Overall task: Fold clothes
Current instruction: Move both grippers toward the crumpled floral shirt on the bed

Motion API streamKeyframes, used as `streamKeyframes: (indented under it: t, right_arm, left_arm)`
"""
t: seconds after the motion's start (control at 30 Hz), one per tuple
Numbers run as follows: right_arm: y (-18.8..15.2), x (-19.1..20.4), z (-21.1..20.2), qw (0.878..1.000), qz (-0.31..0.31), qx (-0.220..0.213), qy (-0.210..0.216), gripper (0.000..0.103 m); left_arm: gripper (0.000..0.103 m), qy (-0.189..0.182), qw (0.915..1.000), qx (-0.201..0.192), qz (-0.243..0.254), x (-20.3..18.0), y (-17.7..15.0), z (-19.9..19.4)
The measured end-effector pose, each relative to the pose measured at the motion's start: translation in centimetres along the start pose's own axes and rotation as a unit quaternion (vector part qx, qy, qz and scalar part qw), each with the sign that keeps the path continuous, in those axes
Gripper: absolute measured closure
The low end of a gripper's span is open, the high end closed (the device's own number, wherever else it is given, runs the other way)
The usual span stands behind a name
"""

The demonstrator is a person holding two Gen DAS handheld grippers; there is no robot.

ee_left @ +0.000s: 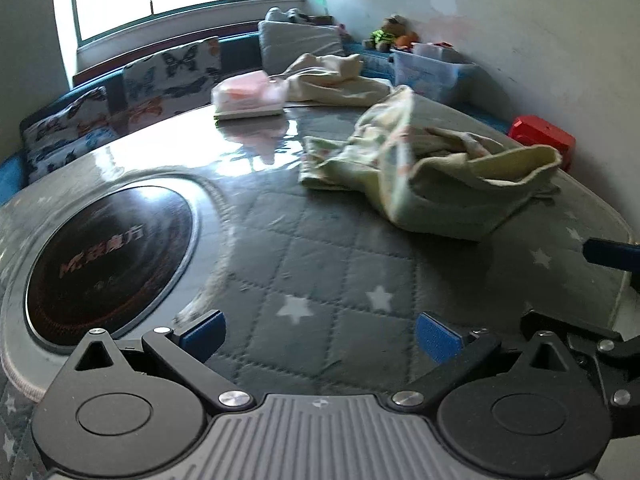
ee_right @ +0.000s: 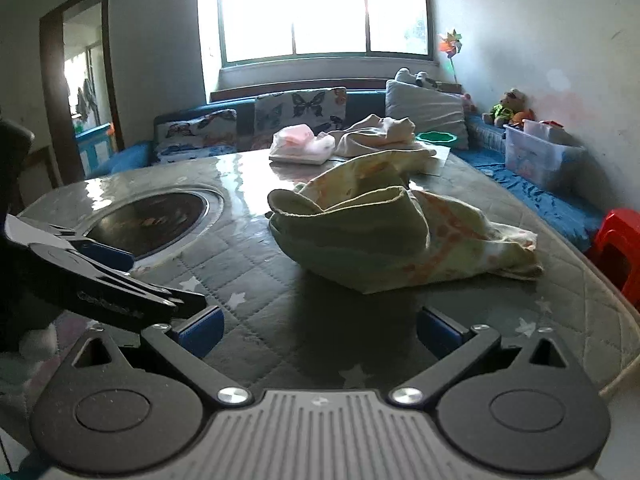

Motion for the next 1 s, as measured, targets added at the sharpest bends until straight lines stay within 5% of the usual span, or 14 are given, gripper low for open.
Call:
streamKeyframes:
  t: [0.17,0.53,1.0]
  right_arm:
    - [0.1,-0.3,-0.1,1.000,-0.003,0.009,0.000,0.000]
    - [0.5,-3.3,0.0,1.000,0.021,0.017,-0.004,0.000]
    - [0.9,-3.8,0.6,0.999,0.021,0.034,-0.005,0.000]
  left_arm:
    - [0.000,0.021,0.9997,0.009,0.011,-1.6,0.3,0.5]
    - [0.000,-0.011,0.9996,0.008,0.024,-2.6,1.9,0.4]
    - [0.000,-0.008,0.9992,0.026,0.030,-3.2,2.8,1.0]
Point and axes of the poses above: each gripper's, at about its wrist camera, not at the fingertips, and z roughly the way its jaws point, x to its left, y to its top, the point moved 2 cm from there along z, roughly the way its jaws point, and after that the axes turned 11 degrees about x, right-handed, at the moved point
